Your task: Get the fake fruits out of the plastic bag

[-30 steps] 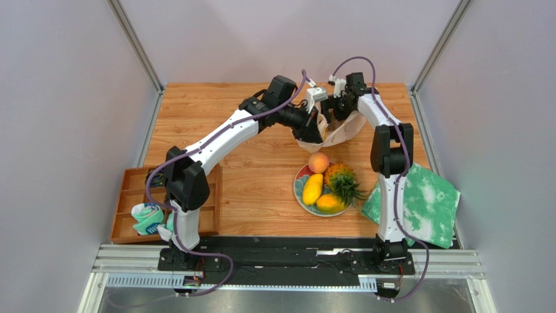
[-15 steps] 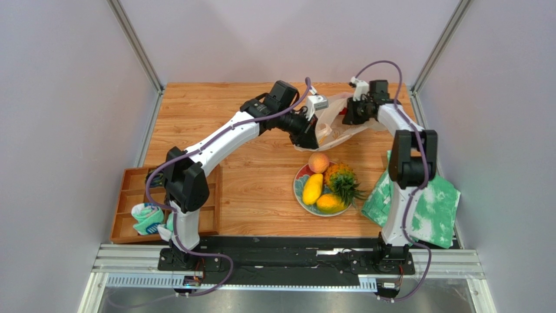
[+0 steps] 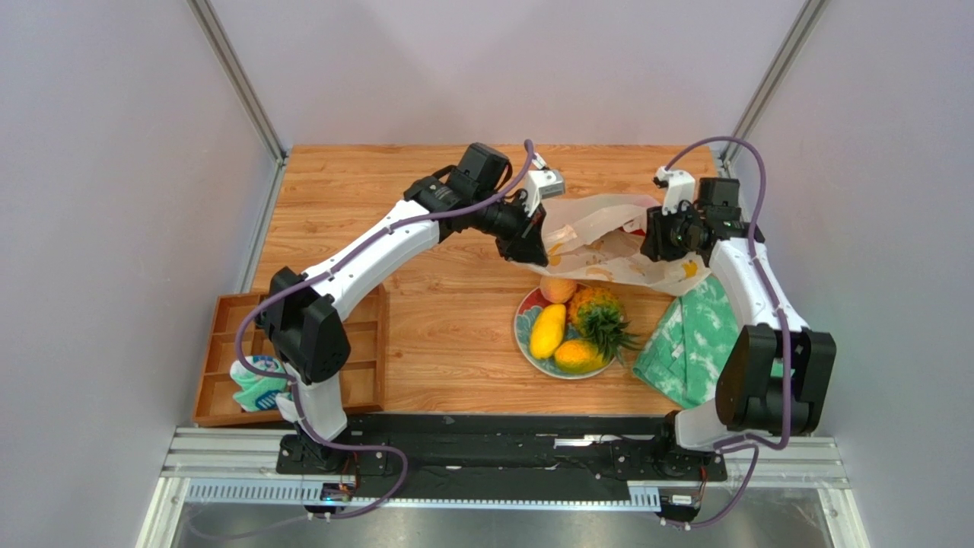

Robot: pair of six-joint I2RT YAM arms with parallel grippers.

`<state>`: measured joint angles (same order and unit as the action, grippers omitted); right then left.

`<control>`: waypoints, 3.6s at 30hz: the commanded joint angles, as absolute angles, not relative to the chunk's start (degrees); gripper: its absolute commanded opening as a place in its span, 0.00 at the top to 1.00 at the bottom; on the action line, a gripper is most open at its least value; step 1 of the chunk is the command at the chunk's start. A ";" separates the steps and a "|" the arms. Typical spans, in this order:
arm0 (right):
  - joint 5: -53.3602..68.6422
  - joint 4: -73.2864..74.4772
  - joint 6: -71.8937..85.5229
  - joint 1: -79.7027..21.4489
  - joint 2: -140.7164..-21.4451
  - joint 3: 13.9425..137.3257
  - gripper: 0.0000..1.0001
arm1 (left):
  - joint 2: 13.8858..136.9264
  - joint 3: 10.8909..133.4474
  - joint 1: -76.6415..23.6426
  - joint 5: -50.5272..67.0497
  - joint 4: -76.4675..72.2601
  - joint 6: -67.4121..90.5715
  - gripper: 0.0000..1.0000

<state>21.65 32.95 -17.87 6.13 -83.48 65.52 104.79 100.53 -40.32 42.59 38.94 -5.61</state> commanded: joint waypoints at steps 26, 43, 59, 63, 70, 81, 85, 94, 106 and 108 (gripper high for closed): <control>13.87 45.27 -15.56 14.60 -69.10 58.28 0.48 | 107.84 111.36 -38.85 50.89 28.74 -5.18 1.00; 5.46 33.05 -14.58 2.55 -97.89 77.86 0.34 | 109.78 107.32 -38.76 51.42 26.81 -3.43 1.00; 10.46 35.16 -4.49 -2.28 -113.09 90.16 0.00 | 111.45 108.46 -38.85 54.05 24.87 -1.41 1.00; 10.11 34.02 -5.27 -3.42 -117.59 92.54 0.03 | 111.18 108.11 -38.94 53.70 24.87 -0.62 1.00; 9.13 37.70 -9.05 -3.17 -117.78 95.54 0.47 | 110.21 106.26 -38.94 50.99 24.26 -0.26 1.00; 30.66 54.04 -17.39 -2.02 -93.98 97.39 0.67 | 114.34 110.20 -38.23 47.99 19.51 7.38 1.00; 34.63 55.98 -20.21 -2.28 -83.97 93.17 0.67 | 115.92 112.58 -38.06 46.94 18.64 9.14 1.00; 39.99 63.62 -28.11 -14.40 -76.55 88.78 0.63 | 119.00 116.27 -31.91 39.38 9.58 25.22 1.00; 34.28 55.37 -37.70 -28.21 -88.13 84.64 0.65 | 117.87 117.34 -28.30 38.58 10.11 24.34 1.00; 34.19 54.23 -38.58 -30.05 -90.77 84.55 0.65 | 117.77 116.37 -27.95 38.41 10.20 24.78 1.00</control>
